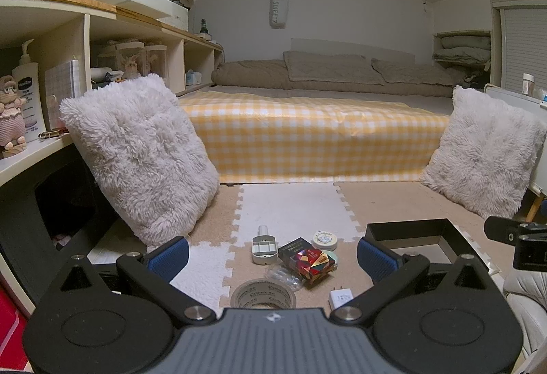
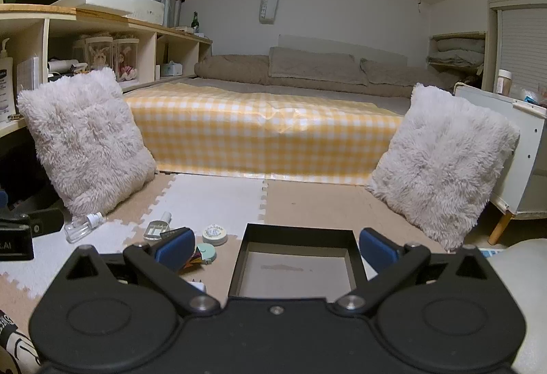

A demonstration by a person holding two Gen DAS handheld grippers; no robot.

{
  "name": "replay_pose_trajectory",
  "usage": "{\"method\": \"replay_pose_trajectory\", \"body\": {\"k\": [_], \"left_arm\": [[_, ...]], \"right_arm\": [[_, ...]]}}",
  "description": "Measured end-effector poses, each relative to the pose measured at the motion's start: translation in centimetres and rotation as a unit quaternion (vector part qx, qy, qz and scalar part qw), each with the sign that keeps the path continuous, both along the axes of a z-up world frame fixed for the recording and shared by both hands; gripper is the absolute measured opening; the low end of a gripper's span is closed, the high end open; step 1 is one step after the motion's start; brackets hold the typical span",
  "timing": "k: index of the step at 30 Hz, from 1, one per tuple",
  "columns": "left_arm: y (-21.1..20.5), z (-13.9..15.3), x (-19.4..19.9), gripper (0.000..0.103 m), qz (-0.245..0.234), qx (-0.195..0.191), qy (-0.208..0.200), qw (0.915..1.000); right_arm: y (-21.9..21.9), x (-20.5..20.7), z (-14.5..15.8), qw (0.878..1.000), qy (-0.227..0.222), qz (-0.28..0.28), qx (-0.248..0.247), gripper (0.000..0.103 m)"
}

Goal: Organize rigid objects

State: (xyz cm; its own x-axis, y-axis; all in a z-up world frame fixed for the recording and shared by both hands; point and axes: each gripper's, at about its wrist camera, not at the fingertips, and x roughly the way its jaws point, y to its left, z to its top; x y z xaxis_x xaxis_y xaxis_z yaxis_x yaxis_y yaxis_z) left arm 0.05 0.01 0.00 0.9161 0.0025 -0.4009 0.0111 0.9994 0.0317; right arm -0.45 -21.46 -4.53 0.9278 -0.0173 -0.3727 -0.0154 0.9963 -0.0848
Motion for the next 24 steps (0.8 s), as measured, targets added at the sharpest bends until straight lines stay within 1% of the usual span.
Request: {"method": "replay_pose_trajectory", "body": {"k": [24], "left_arm": [[0.03, 0.0, 0.05, 0.103, 0.0, -0.001, 0.001, 1.0]], "right_arm": [[0.05, 0.16, -0.43, 1.0, 0.007, 0.0, -0.002, 0.103]]}}
